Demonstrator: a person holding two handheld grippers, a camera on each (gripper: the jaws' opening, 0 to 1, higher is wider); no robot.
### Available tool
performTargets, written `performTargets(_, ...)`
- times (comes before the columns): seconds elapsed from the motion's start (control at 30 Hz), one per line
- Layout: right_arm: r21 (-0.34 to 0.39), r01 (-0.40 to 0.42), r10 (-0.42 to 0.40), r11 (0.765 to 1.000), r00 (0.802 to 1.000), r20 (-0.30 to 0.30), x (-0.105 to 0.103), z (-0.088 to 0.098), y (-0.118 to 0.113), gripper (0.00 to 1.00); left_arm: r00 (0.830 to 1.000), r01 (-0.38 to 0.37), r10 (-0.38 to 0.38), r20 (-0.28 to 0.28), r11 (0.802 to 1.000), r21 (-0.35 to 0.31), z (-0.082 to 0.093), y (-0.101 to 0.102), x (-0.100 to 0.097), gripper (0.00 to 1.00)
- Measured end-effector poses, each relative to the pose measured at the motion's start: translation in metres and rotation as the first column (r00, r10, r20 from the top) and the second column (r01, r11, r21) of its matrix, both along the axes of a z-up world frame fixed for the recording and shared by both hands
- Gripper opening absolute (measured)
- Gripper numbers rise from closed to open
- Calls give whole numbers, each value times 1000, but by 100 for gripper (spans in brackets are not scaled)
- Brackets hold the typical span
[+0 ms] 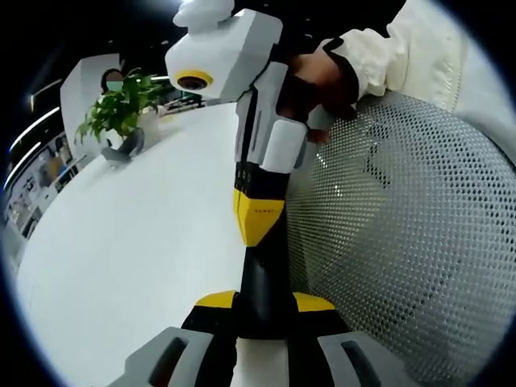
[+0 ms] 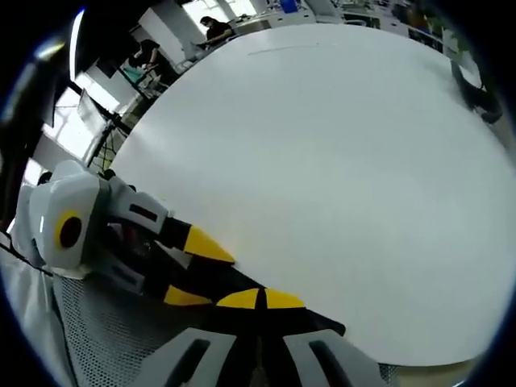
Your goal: Press the specified remote control buttons in sequence, fully releasing each button before pressing the next.
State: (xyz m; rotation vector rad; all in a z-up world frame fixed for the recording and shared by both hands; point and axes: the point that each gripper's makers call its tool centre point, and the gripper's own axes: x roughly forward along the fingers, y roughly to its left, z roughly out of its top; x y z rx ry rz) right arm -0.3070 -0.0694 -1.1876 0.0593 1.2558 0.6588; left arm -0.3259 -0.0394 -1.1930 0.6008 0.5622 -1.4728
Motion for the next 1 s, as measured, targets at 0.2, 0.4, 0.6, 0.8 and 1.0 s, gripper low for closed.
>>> performTargets(0.2, -3, 3, -3, 1000, 1000, -18, -2, 2, 0, 0, 1000, 2, -2, 5, 1000, 4, 0, 0, 0, 24)
performTargets(0.4, -17, 0, -1, 1000, 1000, -13, -3, 4, -2, 0, 1000, -9, 9, 12, 1000, 10, 0, 1, 5, 24)
performTargets(0.6, 17, 31, -31, 999, 999, -18, -1, 10, -1, 0, 1000, -19, 19, -2, 1000, 16, 1, 1, 4, 24)
performTargets(0.8, 20, 30, -30, 999, 999, -17, -1, 10, 1, 0, 998, -52, 52, -29, 998, 20, 1, 3, 7, 24)
performTargets(1.0, 2, -5, 5, 1000, 1000, -24, -4, 5, 3, 0, 998, -51, 52, -30, 998, 22, 1, 3, 7, 24)
